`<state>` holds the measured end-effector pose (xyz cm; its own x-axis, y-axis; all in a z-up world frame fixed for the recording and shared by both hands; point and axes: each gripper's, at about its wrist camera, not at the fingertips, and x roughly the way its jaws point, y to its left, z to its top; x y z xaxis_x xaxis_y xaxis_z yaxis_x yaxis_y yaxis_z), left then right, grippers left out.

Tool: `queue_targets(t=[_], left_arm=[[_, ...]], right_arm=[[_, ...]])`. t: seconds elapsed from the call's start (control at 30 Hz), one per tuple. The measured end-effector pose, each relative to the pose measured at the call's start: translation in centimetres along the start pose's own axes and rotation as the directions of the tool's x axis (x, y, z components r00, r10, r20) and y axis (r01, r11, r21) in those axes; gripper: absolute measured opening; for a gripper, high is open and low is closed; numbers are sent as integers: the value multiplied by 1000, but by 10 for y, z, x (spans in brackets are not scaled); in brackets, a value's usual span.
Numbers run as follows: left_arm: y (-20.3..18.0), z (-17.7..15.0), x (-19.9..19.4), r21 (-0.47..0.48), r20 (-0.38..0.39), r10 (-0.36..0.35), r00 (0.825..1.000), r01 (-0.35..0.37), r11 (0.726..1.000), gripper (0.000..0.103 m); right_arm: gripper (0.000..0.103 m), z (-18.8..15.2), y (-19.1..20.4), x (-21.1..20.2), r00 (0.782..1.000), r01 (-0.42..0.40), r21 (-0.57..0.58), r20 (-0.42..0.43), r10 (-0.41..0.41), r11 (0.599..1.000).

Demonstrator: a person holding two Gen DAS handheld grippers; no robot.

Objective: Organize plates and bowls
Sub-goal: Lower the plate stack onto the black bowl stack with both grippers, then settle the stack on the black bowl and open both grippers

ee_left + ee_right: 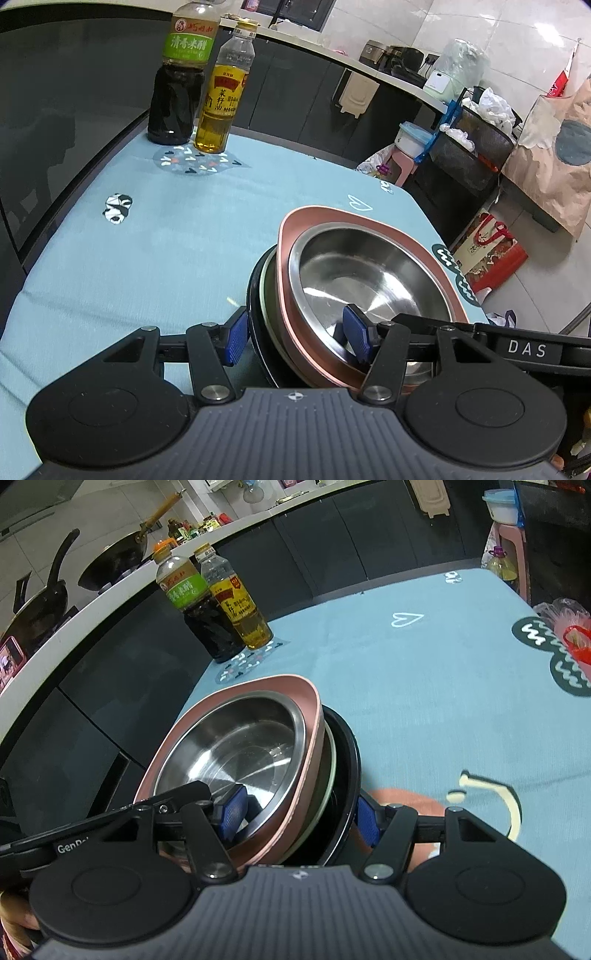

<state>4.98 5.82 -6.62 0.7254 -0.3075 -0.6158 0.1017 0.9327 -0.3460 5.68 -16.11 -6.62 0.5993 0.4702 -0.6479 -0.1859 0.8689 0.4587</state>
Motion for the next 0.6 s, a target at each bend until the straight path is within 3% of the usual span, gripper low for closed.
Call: queue_targets(t=[0.6], left_arm=[[-5,49,35,6,26,-2,1000,2,1000,52]], right_arm=[[48,50,-11,21,1000,-11,9,23,11,1000]])
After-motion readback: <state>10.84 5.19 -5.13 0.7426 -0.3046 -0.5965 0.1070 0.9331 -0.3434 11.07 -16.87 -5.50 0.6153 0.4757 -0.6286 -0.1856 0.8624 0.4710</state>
